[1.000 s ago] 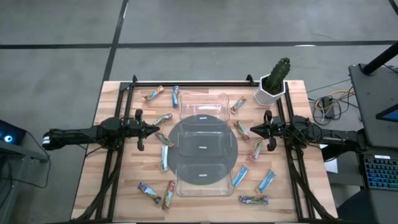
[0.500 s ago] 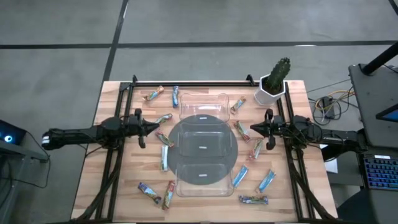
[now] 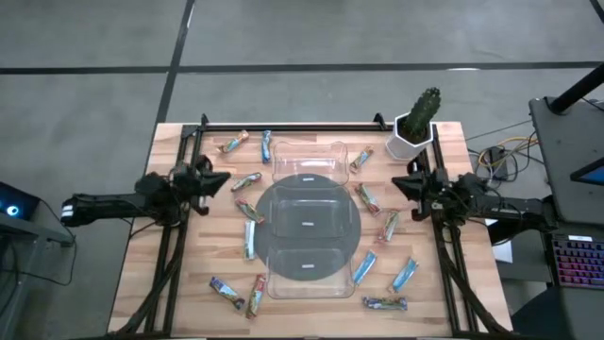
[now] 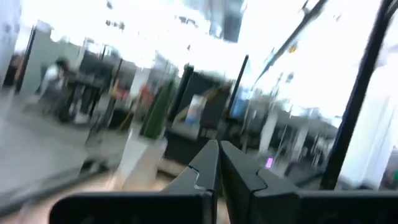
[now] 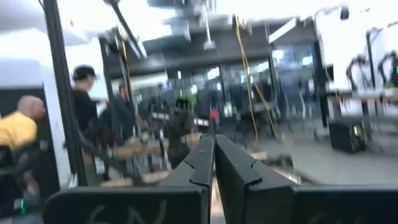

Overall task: Pick and place Granola Bars by type
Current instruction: Put the red granola bar into the top transparent bin

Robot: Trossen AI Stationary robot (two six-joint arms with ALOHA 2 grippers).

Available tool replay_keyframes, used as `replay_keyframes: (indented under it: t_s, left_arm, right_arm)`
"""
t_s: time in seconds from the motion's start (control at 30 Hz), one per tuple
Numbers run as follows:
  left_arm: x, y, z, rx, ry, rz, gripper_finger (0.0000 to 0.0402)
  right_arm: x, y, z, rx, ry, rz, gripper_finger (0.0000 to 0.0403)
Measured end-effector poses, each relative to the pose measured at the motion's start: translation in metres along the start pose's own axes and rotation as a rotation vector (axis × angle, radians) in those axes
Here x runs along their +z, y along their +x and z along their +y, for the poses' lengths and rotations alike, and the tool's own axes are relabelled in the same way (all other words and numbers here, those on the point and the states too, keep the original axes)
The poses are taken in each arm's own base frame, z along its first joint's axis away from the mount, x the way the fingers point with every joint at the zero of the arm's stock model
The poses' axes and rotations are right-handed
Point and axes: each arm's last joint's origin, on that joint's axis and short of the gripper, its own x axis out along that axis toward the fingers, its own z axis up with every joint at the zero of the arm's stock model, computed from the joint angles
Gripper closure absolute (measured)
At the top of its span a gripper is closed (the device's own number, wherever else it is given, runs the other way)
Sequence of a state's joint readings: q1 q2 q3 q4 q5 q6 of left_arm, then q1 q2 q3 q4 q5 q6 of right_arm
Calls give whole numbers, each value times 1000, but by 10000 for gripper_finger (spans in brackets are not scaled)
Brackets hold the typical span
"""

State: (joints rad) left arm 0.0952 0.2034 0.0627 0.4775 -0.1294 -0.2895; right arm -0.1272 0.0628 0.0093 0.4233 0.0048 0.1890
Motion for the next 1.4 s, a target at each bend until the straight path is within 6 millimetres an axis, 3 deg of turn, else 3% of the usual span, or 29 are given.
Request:
replay_keyframes:
  t_s: [0.37,0.5,0.67,1.0,1.13,1.27,1.4]
  left_arm:
    - [75,10,-25,-102,18,-205,402]
    - [105,18,-35,-114,40,-201,402]
    - [140,38,-48,-78,98,-71,402]
    - [227,67,-79,-80,165,51,402]
    - [259,72,-90,-72,171,90,402]
    - [281,78,-97,-57,176,160,402]
    - [291,85,-101,-38,183,246,402]
  right_arm:
    - [41,-10,8,74,-46,-443,394]
    - [63,-10,11,65,2,-514,394]
    - [106,2,19,29,29,-426,394]
    - [222,31,42,35,-57,-329,394]
    - [259,45,49,20,-64,-237,394]
    - [283,60,54,-1,-53,-100,394]
    - [299,74,57,-24,-18,40,394]
